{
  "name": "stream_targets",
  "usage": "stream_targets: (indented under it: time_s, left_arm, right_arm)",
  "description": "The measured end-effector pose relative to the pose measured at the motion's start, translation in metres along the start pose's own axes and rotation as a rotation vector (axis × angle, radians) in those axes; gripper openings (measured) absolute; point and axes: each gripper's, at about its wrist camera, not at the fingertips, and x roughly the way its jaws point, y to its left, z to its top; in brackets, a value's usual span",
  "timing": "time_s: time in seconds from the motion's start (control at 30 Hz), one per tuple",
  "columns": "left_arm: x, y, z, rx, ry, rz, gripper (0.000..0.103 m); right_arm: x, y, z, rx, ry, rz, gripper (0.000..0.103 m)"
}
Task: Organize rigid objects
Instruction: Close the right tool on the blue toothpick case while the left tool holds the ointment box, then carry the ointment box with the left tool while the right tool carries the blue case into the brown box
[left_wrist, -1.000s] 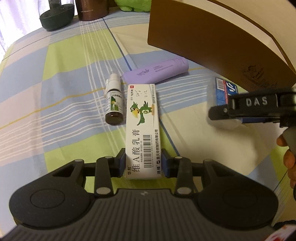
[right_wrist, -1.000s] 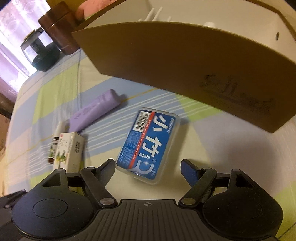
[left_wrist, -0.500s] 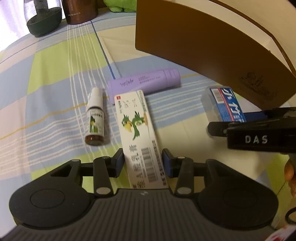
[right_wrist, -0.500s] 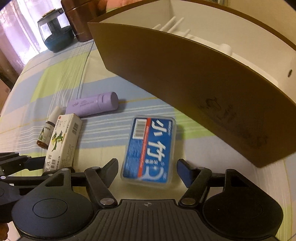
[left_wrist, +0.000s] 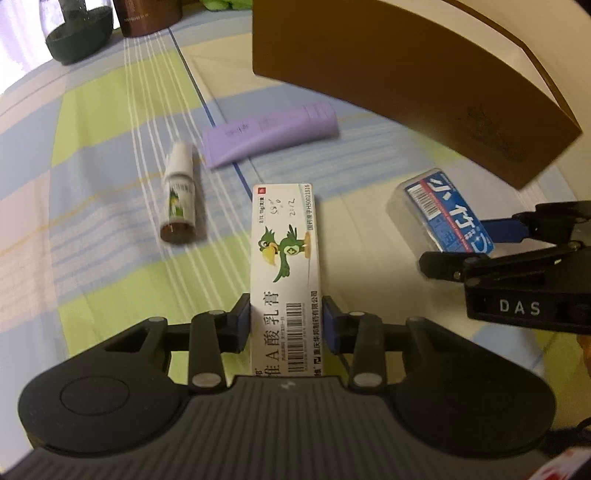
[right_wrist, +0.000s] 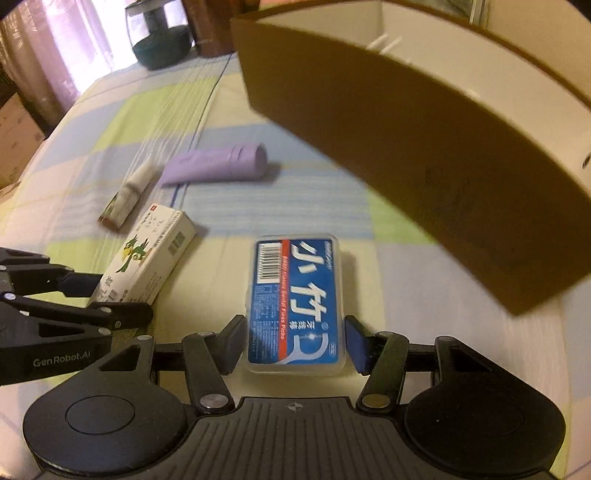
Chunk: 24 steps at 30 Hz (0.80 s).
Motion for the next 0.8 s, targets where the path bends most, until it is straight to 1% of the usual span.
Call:
stream_targets:
  time_s: [0.07,0.1,0.27,0.43,0.53,0.67,0.8]
  left_arm:
    - [0.0,-0.001,-0.001,-0.007,0.011,-0.009,0.036]
    - [0.0,-0.001,0.0,-0.009,0.011,-0.013,0.039]
    - [0.006,-0.005,0.014,-0.003,0.004,0.0,0.039]
    - [0.012,-0.007,0.024,0.008,-0.004,0.012,0.036]
    - [0.013,-0.01,0.026,0.018,-0.007,0.025,0.034]
    - [0.012,-0.012,0.025,0.019,-0.009,0.024,0.033]
    - [0.005,-0.016,0.024,0.036,-0.035,0.038,0.033]
  right_arm:
    - [-0.002,0.001,-0.006,0.011,0.008,0.016,0.054]
    - [-0.002,0.001,-0.008,0.017,0.007,0.017,0.054]
    - [0.003,0.005,0.0,0.014,0.008,0.004,0.056]
    - [0.008,0.005,0.009,0.006,-0.007,-0.014,0.056]
    - [0.011,0.008,0.01,-0.014,-0.009,-0.029,0.055]
    - [0.01,0.009,0.007,-0.022,-0.015,-0.02,0.054]
    - [0.003,0.006,0.005,-0.016,-0.034,-0.006,0.054]
